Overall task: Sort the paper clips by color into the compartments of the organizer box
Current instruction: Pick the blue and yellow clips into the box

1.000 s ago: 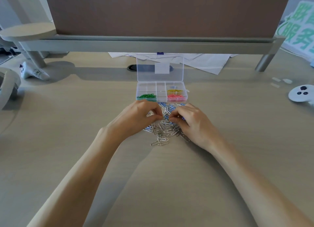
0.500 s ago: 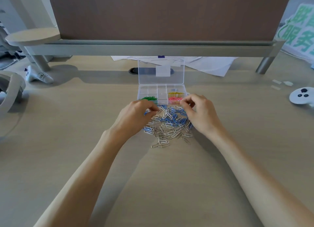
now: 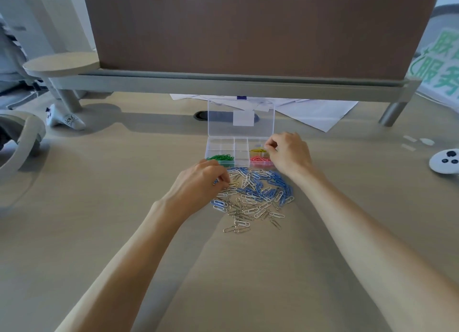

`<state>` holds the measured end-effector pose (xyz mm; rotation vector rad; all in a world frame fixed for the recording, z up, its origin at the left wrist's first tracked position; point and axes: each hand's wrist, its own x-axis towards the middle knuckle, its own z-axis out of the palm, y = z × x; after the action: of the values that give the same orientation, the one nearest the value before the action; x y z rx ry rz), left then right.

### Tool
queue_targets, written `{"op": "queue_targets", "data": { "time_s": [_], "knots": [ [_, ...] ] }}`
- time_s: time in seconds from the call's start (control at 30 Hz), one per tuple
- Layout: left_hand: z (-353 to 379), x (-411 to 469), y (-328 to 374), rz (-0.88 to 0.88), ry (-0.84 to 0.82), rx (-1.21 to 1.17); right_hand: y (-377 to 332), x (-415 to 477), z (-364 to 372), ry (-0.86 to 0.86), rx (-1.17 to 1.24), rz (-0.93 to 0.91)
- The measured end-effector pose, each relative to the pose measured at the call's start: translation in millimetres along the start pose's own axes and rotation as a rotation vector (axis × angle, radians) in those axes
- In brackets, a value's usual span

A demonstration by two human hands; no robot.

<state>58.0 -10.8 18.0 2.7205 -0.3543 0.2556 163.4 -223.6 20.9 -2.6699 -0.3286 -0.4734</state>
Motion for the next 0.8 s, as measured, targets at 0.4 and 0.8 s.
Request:
{"op": "queue_targets", "data": {
  "time_s": [0.4, 0.8],
  "knots": [
    [0.0, 9.1, 3.0, 0.041, -0.066, -0.019, -22.3, -44.8, -13.2, -0.154, 0.258, -0.336],
    [0.2, 20.7, 11.6, -0.087, -0.175, -0.005, -33.3, -51.4, -10.1, -0.368, 0.205, -0.334]
  ]
}}
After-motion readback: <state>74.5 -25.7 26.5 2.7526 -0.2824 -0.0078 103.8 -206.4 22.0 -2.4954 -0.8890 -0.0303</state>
